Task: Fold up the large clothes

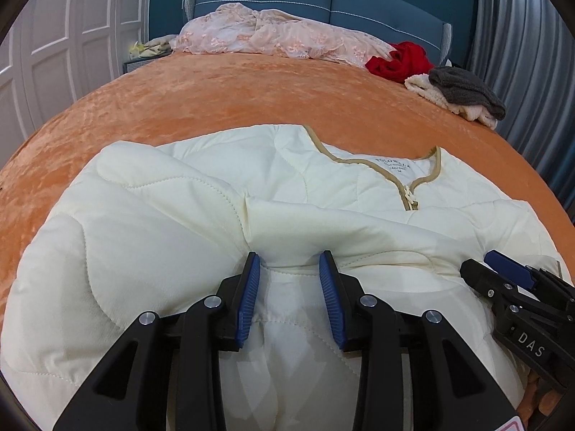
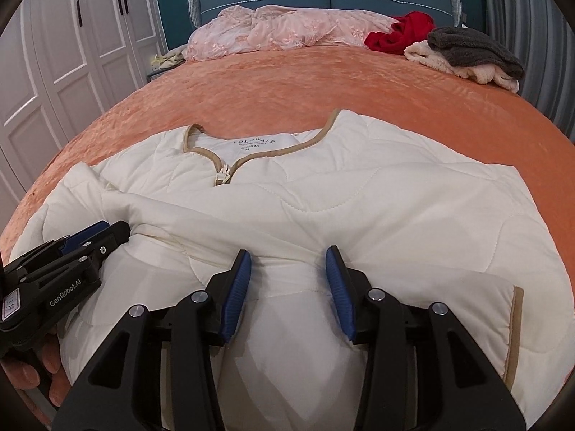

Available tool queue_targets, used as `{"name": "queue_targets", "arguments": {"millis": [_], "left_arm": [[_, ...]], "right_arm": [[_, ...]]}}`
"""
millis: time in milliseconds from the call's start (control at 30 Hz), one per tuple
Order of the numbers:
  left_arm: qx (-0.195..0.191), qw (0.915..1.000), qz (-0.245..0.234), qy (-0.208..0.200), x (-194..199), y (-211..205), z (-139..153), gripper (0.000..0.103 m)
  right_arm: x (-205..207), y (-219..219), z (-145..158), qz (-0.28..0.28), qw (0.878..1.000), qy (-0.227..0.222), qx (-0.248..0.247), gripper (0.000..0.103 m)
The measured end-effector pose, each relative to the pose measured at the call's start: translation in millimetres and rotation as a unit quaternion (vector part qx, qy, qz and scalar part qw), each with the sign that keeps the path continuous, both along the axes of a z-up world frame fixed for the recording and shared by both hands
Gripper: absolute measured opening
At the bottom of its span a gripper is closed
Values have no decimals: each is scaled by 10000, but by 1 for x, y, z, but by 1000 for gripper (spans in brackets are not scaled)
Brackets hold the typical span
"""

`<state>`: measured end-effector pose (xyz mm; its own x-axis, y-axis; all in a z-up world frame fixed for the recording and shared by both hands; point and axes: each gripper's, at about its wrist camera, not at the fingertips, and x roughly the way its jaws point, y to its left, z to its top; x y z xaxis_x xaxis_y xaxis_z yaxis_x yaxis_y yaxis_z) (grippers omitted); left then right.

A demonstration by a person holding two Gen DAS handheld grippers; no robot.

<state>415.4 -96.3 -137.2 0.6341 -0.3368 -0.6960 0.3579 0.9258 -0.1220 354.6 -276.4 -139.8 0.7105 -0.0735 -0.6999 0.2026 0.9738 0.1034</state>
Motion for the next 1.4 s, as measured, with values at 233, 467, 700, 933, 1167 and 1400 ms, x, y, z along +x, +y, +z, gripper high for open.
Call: {"name": "queue_targets", "arguments": {"millis": [233,467,700,933,1167,1400], "left_arm": [[336,9993,125,127,-2,-5,12,38],[-31,9988,167,456,-97,79,68,72],[-236,9890,569,1344,-187,199,65,78],[-950,9662,1082,2138,-229,256,33,78],[-1194,9632,1161,2110,-236,242,30,73],[-938,9730,845,1931,-249,225,49,7]], "right_arm": [[-6,3,16,-187,9995,143,-186,45],[-150,-23,81,-381,9977,-37,552,72],[-325,-63,69,-905,9912,679,686,76],[-386,-76,29,-1317,9702,961,1794,76],[-379,-67,6,-1557,9483,777,2654,72],[-377,-58,19,-1391,9461,667,2849,10]]}}
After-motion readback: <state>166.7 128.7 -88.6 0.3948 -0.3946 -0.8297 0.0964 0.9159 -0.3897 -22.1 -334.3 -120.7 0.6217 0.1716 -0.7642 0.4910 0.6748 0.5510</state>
